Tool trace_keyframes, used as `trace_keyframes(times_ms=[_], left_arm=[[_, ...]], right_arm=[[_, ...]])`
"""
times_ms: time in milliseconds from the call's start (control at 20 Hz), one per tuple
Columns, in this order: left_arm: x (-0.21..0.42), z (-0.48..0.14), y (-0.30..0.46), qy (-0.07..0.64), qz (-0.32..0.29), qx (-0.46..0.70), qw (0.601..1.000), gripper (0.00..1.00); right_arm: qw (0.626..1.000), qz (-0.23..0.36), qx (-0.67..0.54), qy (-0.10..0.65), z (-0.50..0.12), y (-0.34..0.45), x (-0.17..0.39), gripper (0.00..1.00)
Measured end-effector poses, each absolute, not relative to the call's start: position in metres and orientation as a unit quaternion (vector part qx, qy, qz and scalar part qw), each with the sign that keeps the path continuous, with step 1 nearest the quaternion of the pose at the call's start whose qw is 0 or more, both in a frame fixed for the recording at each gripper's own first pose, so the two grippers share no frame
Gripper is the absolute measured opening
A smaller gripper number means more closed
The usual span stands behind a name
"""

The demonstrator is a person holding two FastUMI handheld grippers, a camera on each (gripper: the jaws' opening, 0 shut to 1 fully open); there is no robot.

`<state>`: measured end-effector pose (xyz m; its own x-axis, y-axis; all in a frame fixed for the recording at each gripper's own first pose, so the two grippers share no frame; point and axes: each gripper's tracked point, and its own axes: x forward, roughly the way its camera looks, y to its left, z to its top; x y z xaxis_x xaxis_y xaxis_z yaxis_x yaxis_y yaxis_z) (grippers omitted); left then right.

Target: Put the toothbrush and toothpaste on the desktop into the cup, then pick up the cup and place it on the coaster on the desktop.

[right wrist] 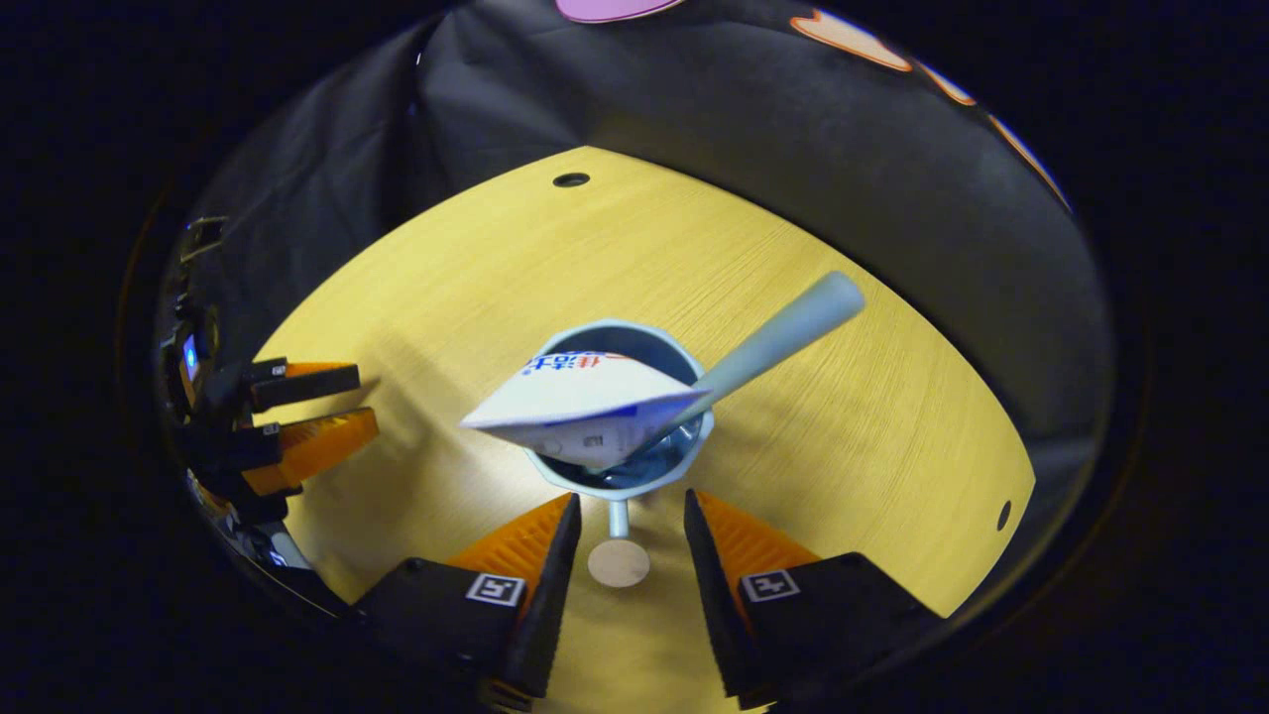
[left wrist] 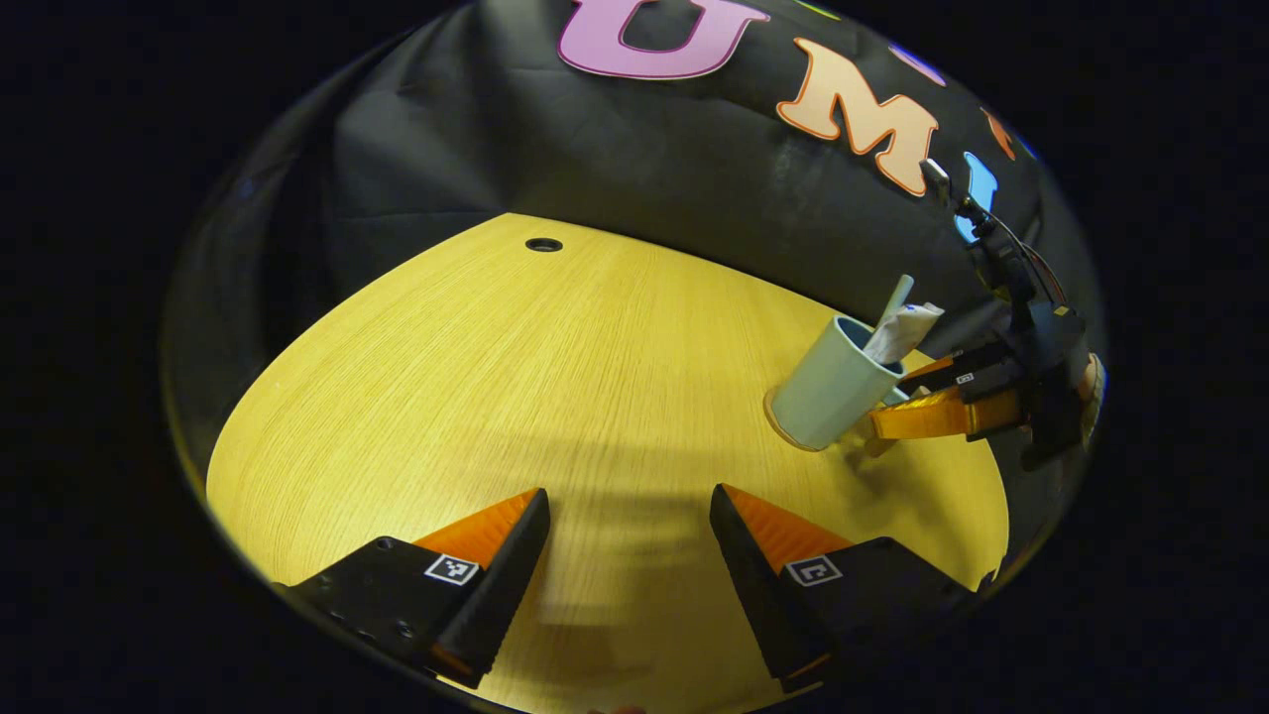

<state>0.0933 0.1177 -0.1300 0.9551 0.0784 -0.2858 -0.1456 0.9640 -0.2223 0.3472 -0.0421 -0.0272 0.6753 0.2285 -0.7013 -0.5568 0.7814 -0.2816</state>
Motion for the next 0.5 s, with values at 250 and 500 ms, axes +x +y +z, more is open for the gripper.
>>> trace_keyframes(times_ms=[250, 500], left_arm=[[0.086, -0.12, 0.09, 0.146, 0.046, -0.09, 0.984, 0.95], [0.072, -0.112, 0.045, 0.156, 0.031, -0.087, 0.983, 0.95]], right_arm=[[0.903, 0.212, -0.175, 0.331, -0.03, -0.072, 0.314, 0.96], [0.927, 0.191, -0.121, 0.3, -0.03, -0.099, 0.295, 0.98]])
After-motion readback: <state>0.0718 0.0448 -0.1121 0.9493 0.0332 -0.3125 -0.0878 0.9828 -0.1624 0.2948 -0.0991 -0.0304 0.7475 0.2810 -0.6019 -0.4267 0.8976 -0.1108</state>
